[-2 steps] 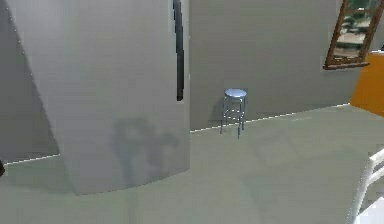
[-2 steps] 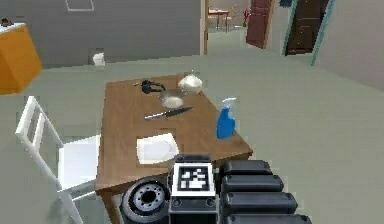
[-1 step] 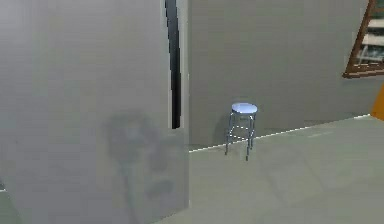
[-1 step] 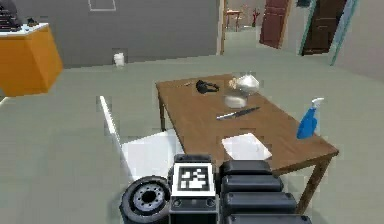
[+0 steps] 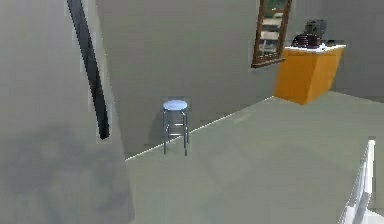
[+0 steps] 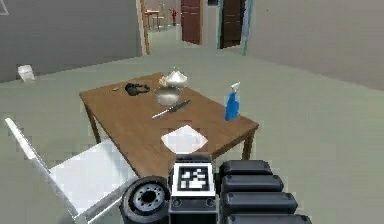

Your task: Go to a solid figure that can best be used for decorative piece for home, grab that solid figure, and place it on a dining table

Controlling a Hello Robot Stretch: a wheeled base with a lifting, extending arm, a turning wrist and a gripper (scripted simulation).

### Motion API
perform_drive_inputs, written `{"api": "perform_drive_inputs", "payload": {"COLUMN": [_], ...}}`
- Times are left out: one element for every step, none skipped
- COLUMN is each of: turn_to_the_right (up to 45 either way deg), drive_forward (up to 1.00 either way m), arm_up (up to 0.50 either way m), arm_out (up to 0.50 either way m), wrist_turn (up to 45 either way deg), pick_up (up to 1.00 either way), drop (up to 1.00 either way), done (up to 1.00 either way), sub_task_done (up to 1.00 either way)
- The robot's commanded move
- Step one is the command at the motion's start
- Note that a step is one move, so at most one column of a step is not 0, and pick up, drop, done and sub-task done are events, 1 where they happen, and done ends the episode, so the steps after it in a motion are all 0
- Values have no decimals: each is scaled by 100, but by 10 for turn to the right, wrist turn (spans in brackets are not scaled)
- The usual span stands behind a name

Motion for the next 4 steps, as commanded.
{"api": "perform_drive_inputs", "payload": {"turn_to_the_right": [0, 450, 450, 360], "drive_forward": [40, 0, 0, 0], "arm_up": [0, 0, 0, 0], "arm_out": [0, 0, 0, 0], "wrist_turn": [0, 0, 0, 0], "pick_up": [0, 0, 0, 0], "drop": [0, 0, 0, 0], "done": [0, 0, 0, 0], "sub_task_done": [0, 0, 0, 0]}}
